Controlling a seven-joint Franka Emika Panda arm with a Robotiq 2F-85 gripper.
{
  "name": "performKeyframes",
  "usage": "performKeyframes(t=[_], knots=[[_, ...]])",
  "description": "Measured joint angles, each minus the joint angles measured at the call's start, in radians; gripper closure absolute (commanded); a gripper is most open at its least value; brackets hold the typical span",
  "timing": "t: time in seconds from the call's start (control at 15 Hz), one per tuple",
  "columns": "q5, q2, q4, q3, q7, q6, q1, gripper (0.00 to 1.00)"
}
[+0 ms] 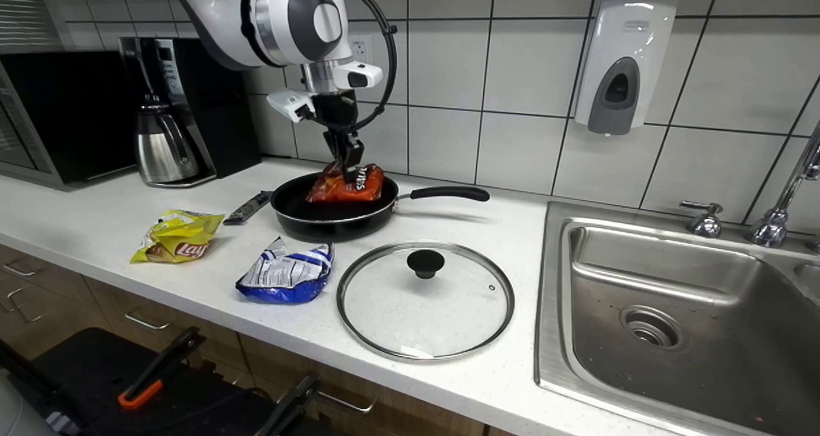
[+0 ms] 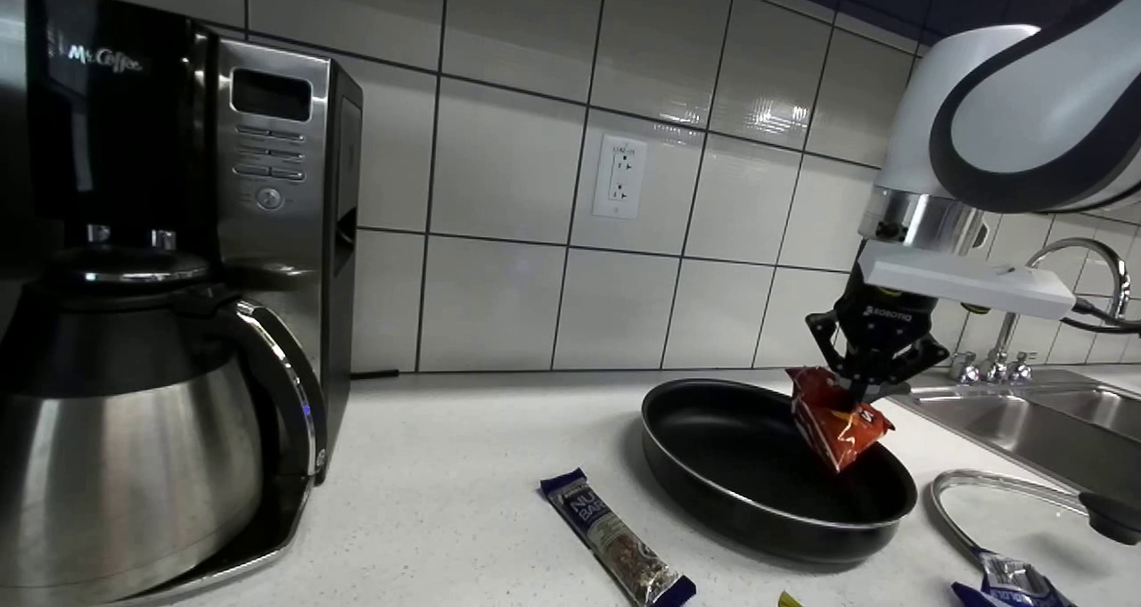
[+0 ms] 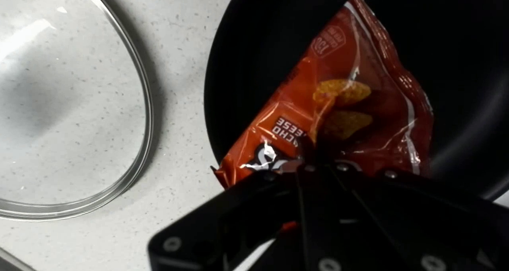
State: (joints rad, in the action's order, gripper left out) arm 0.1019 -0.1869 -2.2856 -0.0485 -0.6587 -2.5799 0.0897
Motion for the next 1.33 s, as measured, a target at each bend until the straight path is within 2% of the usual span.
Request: performKeyframes(t=[0.53,1.27,1.33], knots=[[-0.002,-0.059,0.003,0.014,0.026,0.0,0.017,1.0],[-0.002,-0.104,0.004,-0.003,0.054,0.022,0.016,1.0],[-0.002,-0.104,0.004,-0.007,0.055,0.026,0.016,0.74]])
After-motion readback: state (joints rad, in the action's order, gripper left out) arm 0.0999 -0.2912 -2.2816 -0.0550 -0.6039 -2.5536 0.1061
